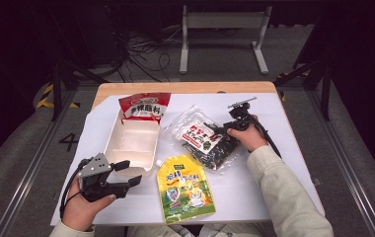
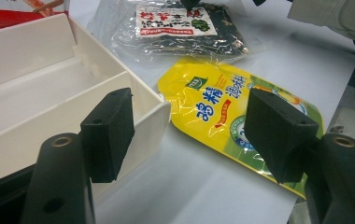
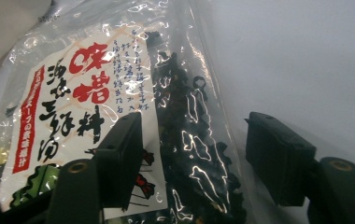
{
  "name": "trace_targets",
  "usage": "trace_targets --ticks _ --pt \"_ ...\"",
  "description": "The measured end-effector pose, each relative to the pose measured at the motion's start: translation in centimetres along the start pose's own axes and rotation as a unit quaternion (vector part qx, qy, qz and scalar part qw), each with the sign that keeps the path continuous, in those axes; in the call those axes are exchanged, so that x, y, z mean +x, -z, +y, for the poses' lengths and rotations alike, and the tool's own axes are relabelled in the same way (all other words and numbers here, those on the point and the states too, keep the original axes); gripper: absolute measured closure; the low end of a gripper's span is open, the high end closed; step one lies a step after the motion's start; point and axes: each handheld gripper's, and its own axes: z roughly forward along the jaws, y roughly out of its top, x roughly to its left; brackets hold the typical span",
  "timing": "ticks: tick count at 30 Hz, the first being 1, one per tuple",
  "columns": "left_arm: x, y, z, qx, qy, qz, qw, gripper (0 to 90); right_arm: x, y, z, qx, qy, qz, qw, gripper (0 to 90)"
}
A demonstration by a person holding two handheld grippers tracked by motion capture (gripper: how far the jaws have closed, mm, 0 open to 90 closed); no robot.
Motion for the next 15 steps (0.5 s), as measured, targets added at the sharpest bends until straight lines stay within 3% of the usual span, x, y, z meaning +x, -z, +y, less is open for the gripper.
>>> trace_targets --ticks 11,15 --pt "-0.19 -0.22 0.1 0.002 -0.003 -0.002 1.0 34.4 0.14 -0.12 0.22 0.025 -0.021 0.012 0.9994 48.5" --pt "-0.23 -0.3 0.11 0.003 -0.002 -0.003 1.0 34.3 0.63 -0.04 0.44 0.038 -0.019 0.015 0.999 58.5"
